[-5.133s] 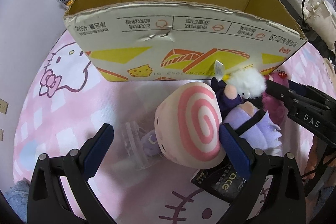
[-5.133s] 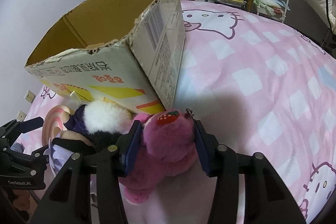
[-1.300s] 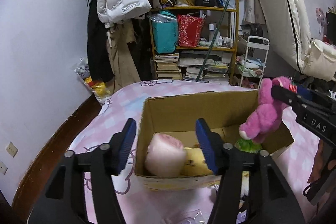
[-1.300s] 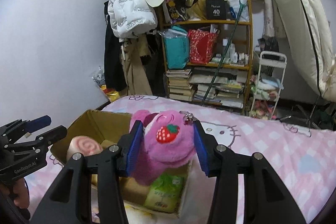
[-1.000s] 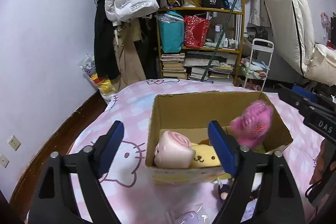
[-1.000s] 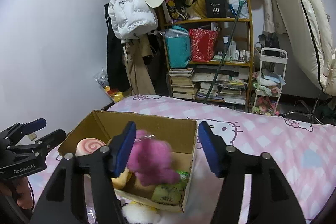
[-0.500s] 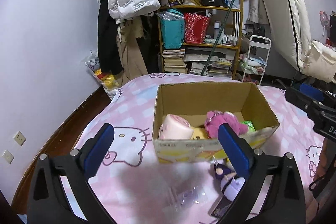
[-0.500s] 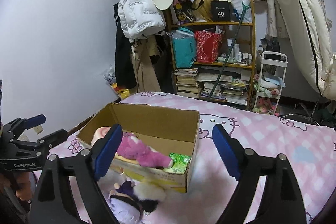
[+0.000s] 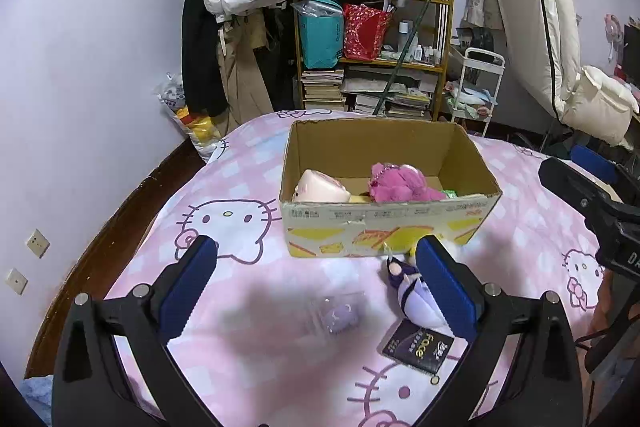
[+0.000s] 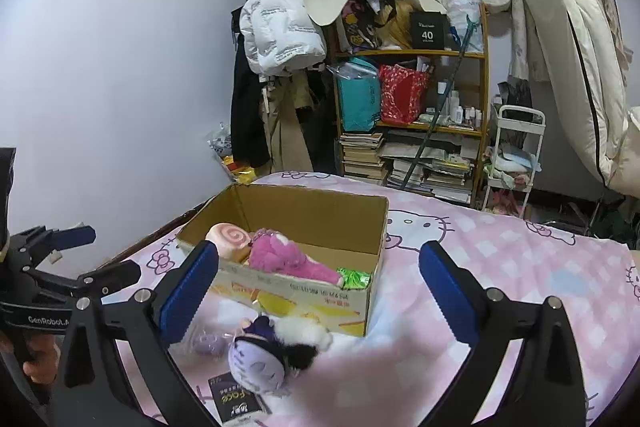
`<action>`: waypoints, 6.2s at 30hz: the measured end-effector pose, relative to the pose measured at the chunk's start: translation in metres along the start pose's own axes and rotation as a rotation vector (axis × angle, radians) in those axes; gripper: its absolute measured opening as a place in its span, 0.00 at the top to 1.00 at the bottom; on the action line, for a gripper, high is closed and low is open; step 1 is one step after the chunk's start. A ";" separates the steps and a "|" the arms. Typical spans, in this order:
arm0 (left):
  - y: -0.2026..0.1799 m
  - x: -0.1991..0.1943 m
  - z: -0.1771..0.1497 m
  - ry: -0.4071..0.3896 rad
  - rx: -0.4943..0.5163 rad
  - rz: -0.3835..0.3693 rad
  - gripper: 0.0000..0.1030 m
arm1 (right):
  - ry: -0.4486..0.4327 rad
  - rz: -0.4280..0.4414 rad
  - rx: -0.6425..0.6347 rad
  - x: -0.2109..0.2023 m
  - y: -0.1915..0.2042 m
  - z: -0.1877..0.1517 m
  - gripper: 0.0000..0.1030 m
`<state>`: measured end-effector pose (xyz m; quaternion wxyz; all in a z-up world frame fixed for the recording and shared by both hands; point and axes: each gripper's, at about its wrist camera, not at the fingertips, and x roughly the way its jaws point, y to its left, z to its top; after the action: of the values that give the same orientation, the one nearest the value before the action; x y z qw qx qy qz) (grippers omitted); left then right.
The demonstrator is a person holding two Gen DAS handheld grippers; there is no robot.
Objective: Organize soft objects
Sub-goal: 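Withdraw both open grippers from the box toward the items on the bedspread, then close left gripper on black Face tissue pack while right grips purple-haired doll, then lift the tissue pack with left gripper while right carries the doll over the box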
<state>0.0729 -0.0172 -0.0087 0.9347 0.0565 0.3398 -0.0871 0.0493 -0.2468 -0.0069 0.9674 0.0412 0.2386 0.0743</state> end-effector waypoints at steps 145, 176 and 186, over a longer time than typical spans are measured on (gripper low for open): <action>-0.013 -0.011 -0.020 -0.085 -0.023 -0.072 0.43 | 0.234 0.128 0.098 0.001 0.007 -0.046 0.42; -0.004 -0.006 0.092 -0.347 -0.001 -0.029 0.43 | -0.027 -0.002 0.008 0.023 -0.010 0.056 0.42; -0.005 0.033 0.078 -0.287 0.004 -0.036 0.43 | -0.015 -0.007 0.010 0.047 -0.022 0.052 0.42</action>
<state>0.1458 -0.0387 0.0297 0.9719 0.0394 0.2035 -0.1117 0.1174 -0.2628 0.0153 0.9692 0.0459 0.2316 0.0696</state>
